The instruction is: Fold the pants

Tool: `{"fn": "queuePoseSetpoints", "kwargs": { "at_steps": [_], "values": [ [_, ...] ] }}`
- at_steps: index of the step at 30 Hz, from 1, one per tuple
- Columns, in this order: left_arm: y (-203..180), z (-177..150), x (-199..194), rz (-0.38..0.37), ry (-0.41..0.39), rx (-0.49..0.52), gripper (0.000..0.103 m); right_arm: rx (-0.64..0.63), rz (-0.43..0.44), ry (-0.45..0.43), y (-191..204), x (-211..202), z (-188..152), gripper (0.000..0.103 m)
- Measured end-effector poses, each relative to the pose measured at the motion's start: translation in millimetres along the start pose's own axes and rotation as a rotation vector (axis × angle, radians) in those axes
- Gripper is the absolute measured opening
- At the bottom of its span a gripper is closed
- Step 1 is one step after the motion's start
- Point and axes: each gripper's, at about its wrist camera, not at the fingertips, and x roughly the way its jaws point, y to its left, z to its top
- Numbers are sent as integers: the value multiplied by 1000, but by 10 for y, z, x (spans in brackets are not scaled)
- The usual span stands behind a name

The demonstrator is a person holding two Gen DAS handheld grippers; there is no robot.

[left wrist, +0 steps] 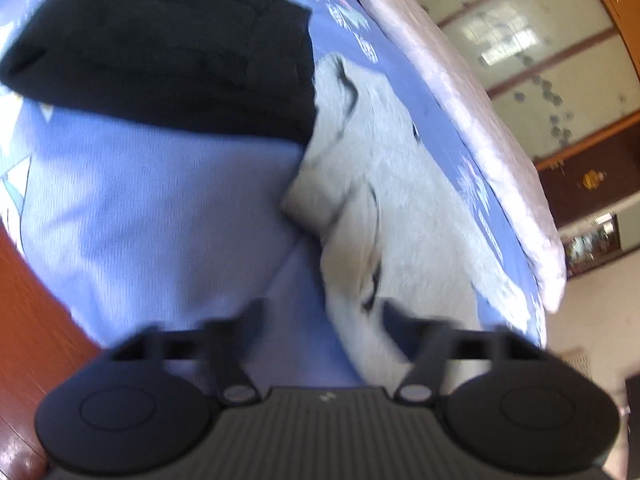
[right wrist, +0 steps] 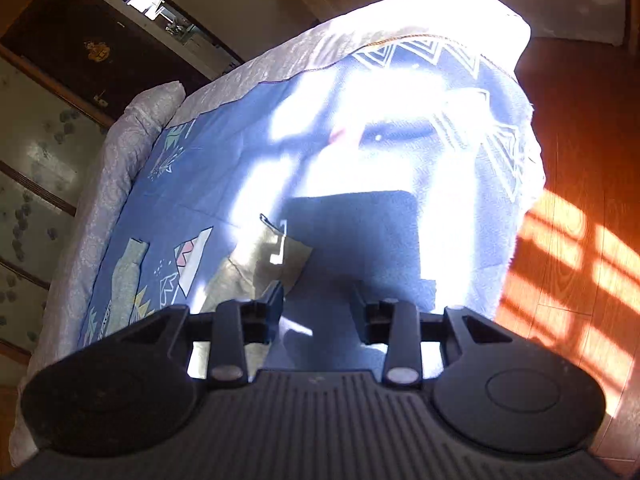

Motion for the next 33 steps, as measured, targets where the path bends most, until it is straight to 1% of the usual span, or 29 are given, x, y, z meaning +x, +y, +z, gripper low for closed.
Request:
{"fn": "queuePoseSetpoints", "kwargs": {
  "at_steps": [1,4,6,7,8,9,10,11,13,17,20,22,23,24,26,29,31,33],
  "values": [
    [-40,55,34,-8,-8,10,77,-11,1,-4,-16,-37,4,40],
    [-81,164,218,-25,14,6,79,-18,31,-12,-72,-152,43,40],
    [-136,209,356,-10,22,2,75,-24,48,-7,-64,-181,66,40],
    [-163,224,419,-7,22,9,65,-32,52,-3,-47,-156,57,40],
    [-185,230,479,-13,28,18,39,-43,55,4,-63,-196,64,40],
    [-189,228,511,-15,44,16,22,-50,54,11,-44,-170,57,40],
    [-186,219,518,-15,57,5,9,-53,55,21,-20,-129,60,40],
    [-176,211,470,-20,50,-9,9,-55,57,30,2,-82,59,40],
    [-168,200,302,-35,17,1,8,-58,54,51,52,24,47,40],
    [-9,220,-196,-86,-30,-41,8,-97,43,77,192,228,19,40],
    [111,209,-416,-65,-57,-67,8,-138,33,76,321,376,-10,39],
    [182,195,-430,-28,-61,-81,7,-177,8,71,417,460,-47,28],
    [219,180,-393,-18,-48,-97,7,-191,4,87,454,508,-62,14],
    [254,162,-336,-8,-32,-117,7,-194,-7,88,481,526,-73,12],
    [283,110,-261,19,-13,-130,7,-209,-27,64,537,460,-52,9],
    [310,43,-234,-4,4,-135,8,-225,-13,-39,561,178,121,8],
    [308,10,-237,-29,23,-126,8,-188,3,-102,506,-12,300,8],
    [284,-38,-231,-38,34,-105,8,-136,8,-157,390,-141,450,8]
  ]
}}
